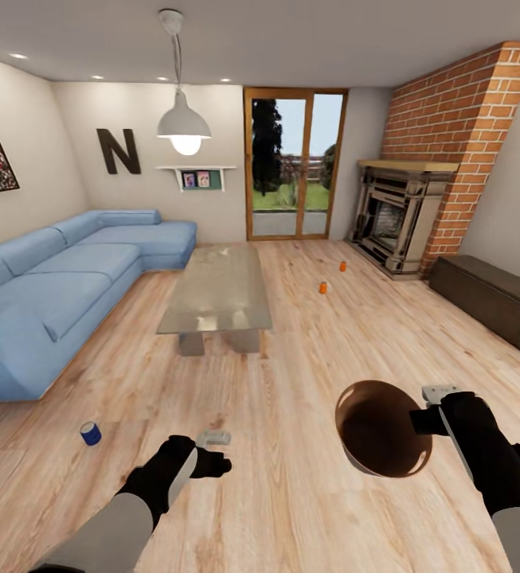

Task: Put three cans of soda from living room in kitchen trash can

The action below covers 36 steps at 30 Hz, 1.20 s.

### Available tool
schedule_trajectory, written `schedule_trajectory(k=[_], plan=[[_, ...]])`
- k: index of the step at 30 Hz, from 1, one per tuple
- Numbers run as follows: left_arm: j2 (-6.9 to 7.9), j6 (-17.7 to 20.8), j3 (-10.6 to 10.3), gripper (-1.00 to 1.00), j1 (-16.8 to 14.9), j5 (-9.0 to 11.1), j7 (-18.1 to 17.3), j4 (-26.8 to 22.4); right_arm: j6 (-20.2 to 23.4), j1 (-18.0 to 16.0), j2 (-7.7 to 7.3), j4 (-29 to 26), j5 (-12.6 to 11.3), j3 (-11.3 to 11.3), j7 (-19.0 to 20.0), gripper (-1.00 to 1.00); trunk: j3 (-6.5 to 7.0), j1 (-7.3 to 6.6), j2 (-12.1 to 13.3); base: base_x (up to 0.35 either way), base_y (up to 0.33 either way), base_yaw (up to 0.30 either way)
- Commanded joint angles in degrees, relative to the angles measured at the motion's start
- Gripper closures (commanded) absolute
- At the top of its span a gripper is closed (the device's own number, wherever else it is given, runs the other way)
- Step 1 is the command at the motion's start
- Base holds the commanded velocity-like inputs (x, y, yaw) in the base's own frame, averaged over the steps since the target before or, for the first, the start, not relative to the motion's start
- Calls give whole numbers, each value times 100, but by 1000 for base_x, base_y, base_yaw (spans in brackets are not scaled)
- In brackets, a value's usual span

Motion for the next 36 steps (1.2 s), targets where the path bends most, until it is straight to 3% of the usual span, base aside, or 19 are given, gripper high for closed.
schedule_trajectory(k=[1, 7, 17, 36], plan=[[1, -35, 0, -100, -32, -1, 4, 81, 4, -3, 0, -2, -59, -1, 27, 100, 1, 0, -1, 30, 336, 0], [13, -146, 0, -100, -141, -11, 30, 347, 4, -3, -1, 5, -54, -2, 20, 100, 1, 0, -1, 11, 336, 0], [23, -154, 13, -100, -215, -27, 174, 388, 4, -3, -8, 7, -83, -26, 35, 100, 1, 0, -1, 1, 336, -9], [24, -180, 39, -100, -219, 0, 290, 388, 4, -3, -8, 7, -99, -20, 71, 100, 1, 0, -1, 168, 288, -183]])
